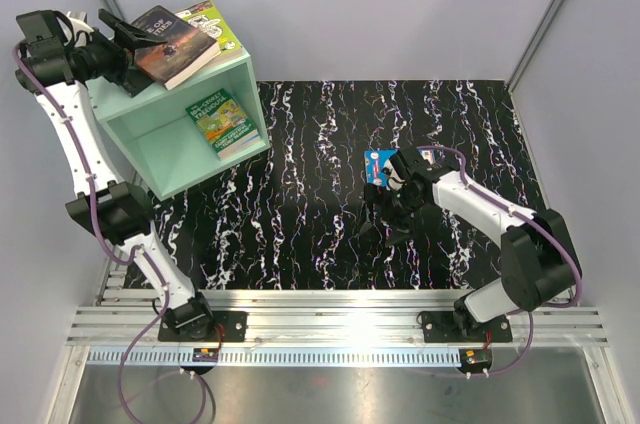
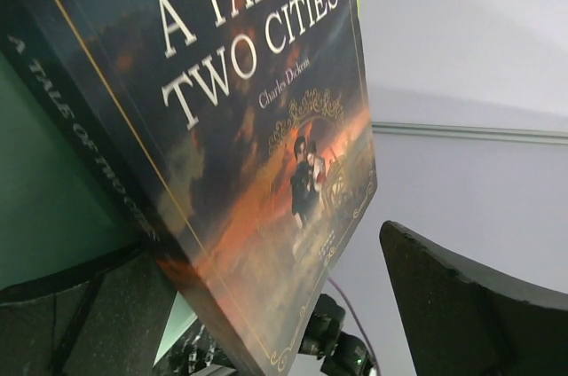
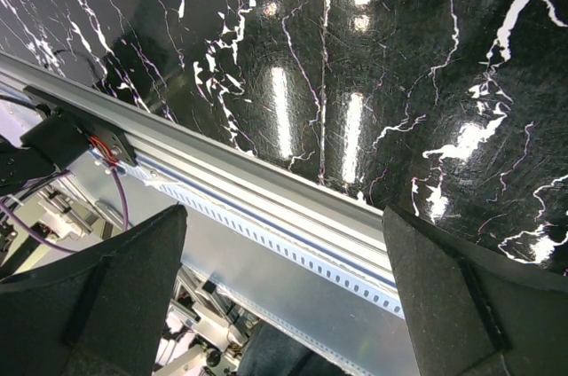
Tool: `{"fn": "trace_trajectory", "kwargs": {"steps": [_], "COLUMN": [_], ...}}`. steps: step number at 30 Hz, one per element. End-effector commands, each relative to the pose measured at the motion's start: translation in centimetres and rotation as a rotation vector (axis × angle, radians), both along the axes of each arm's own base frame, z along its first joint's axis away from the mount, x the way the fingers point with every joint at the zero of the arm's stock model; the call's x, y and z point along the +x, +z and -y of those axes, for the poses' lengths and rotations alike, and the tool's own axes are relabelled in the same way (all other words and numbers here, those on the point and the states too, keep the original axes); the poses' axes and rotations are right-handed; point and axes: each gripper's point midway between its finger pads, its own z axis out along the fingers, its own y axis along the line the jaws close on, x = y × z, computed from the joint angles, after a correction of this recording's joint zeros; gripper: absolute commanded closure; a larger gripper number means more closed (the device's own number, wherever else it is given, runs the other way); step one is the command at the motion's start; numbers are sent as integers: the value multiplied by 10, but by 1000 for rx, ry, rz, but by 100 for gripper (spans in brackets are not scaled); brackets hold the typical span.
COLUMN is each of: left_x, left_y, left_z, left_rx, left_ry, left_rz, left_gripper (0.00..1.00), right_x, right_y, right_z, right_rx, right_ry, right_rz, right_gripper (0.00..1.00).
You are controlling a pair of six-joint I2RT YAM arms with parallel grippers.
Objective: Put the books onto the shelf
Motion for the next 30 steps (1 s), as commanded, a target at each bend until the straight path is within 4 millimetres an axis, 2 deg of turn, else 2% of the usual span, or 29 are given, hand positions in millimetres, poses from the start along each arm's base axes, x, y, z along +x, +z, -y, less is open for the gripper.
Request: {"fn": "trace_trajectory", "kwargs": {"steps": [1,5,7,8,11,13,24,26,27,28,29,30], "left_x": [-26,-26,-21,-19,-17,-16,-1,2,3,5,7,9], "left_y": [-36,-24,-14,-2,10,10,-18,-14,-12,-14,-8,-6], "left_z": [-5,-10,-11,-9,-10,-9,-5,-4,-3,-4,-4,-4], "left_rx": [51,86,88,102,152,170,153,138,137,127,127,120], "left_ry": [57,109,123,123,162,171,152,152,151,160,163,162], "left_rz": [-195,-164,-119,-62,-23,-19,-72,-50,-40,-44,-18,-6], "left_gripper": [1,1,1,1,1,1,3,12,20,46,59,62], "right_x": [4,3,2,3,3,4,6,6,6,6,7,7], "right_y": [1,-4,-6,-7,-9,-10,-16,-18,-18,-19,-19,-19], "right_z": [-2,-1,-1,0,1,1,5,7,7,7,8,8], "right_rx": [28,25,22,23,21,23,13,10,10,8,8,8], "right_ry": [23,32,34,33,34,36,28,23,24,21,19,19], "right_rz": [18,3,0,0,-5,-9,-26,-33,-32,-34,-33,-33], "right_gripper": [2,2,2,2,2,2,2,2,2,2,2,2]}}
